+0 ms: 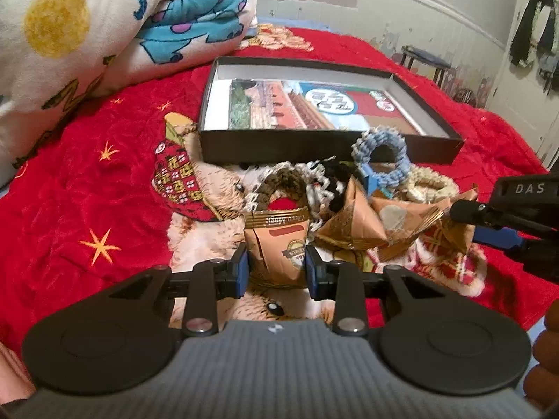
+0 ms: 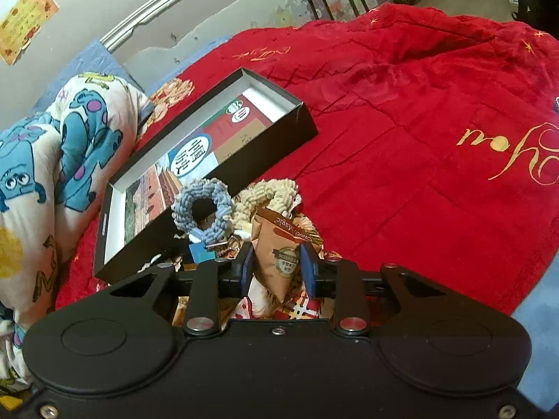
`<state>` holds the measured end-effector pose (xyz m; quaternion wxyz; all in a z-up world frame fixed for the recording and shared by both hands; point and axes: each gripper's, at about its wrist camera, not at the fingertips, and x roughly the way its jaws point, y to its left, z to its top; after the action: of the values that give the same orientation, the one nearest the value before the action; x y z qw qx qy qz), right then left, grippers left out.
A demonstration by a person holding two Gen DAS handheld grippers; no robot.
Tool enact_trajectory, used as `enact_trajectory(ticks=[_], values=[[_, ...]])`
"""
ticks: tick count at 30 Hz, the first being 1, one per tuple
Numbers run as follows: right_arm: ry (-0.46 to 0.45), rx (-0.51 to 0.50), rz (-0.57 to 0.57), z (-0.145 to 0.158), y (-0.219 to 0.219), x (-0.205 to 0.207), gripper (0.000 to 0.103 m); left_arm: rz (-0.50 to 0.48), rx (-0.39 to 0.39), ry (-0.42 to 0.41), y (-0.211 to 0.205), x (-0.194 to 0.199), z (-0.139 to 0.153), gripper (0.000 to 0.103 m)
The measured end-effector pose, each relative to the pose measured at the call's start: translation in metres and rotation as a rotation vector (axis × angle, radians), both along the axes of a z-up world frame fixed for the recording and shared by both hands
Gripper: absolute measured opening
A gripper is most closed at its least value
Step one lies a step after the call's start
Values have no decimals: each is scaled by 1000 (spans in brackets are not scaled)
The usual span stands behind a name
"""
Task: Organize objects
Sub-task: 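Close the left gripper on a brown packet while the right gripper grasps another packet, then lift and carry both held brown packets over the black box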
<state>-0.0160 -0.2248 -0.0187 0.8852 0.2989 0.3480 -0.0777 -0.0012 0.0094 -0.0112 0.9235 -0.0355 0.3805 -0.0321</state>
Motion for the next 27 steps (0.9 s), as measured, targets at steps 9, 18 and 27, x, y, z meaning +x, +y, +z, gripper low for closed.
enact_trajectory(ticks=[9,18,27], values=[[-84,42,4,9,-2,-7,27,30,36,-51,0,-4,7,36],[-183,80,32,18,-1,-12,27,9,61,-141,-6,-9,20,36],[-296,120,136,37,8,-4,27,-12,52,-194,-4,1,43,36]])
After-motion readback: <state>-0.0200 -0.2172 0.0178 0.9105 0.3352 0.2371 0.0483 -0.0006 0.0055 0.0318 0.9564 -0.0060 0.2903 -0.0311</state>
